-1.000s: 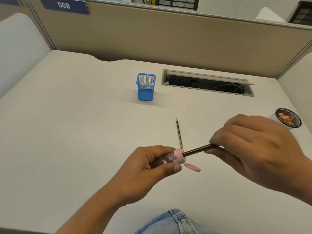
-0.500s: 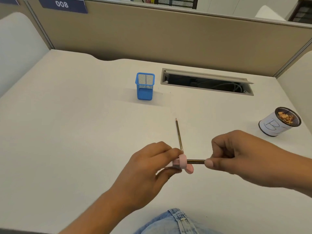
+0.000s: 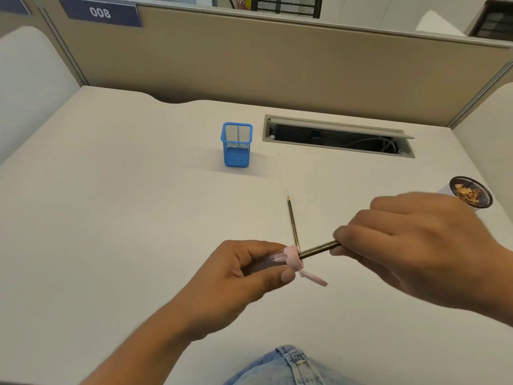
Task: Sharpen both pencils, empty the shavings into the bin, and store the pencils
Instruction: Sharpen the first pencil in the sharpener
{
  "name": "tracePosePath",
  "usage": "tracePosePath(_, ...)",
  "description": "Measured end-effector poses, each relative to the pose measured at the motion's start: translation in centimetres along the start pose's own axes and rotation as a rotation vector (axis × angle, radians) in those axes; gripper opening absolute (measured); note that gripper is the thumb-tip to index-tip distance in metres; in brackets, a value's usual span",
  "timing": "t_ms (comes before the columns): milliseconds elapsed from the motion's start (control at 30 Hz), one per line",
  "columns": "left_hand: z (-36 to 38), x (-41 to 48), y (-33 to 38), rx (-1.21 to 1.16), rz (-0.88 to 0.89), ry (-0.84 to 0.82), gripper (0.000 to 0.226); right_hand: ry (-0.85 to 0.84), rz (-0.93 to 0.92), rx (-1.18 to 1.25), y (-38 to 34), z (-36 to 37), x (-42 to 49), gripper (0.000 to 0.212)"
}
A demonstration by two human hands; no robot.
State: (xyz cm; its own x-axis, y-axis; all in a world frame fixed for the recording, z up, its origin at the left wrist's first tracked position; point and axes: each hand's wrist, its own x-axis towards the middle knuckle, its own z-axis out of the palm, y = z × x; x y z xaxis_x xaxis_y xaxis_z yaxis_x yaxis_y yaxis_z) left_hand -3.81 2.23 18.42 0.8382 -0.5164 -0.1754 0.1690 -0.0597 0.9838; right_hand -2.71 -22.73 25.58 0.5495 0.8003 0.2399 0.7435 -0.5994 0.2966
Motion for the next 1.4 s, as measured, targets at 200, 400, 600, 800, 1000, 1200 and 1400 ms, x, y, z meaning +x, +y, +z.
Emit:
tracePosePath(200, 0.7, -0.3, -1.4, 0.529, 0.318, 0.168, 0.023, -0.339, 0.386, 0.3, -1.6, 0.0, -0.2, 0.033)
tracePosePath(400, 0.7, -0.3, -2.0, 0.617, 0.42, 0.132, 0.025, -0.636, 0.823, 0.953, -1.3, -0.3, 0.7, 0.025)
tracePosePath(600, 0.5, -0.2, -1.4, 0.31, 0.132, 0.051, 0.018, -0.278, 0.239, 0.253, -1.1, -0.4, 0.2, 0.027)
tracePosePath(800, 0.7, -0.3, -0.5, -0.133, -0.016, -0.043, 0.021, 0.067, -0.042, -0.012, 0.1, -0.5, 0.0, 0.01)
tracePosePath(1000, 0.8, -0.1, -0.9, 0.464, 0.302, 0.196, 0.019, -0.168, 0.27, 0.193, -1.0, -0.2, -0.2, 0.028)
tracePosePath(1200, 0.7, 0.1, -1.6, 0.816, 0.577, 0.134, 0.024, -0.669, 0.987, 1.105, -0.9, -0.3, 1.0, 0.037)
tracePosePath(1400, 0.5, 0.2, -0.7, 0.516, 0.241, 0.11, 0.016, -0.393, 0.491, 0.496, -0.8, -1.0, 0.7, 0.02)
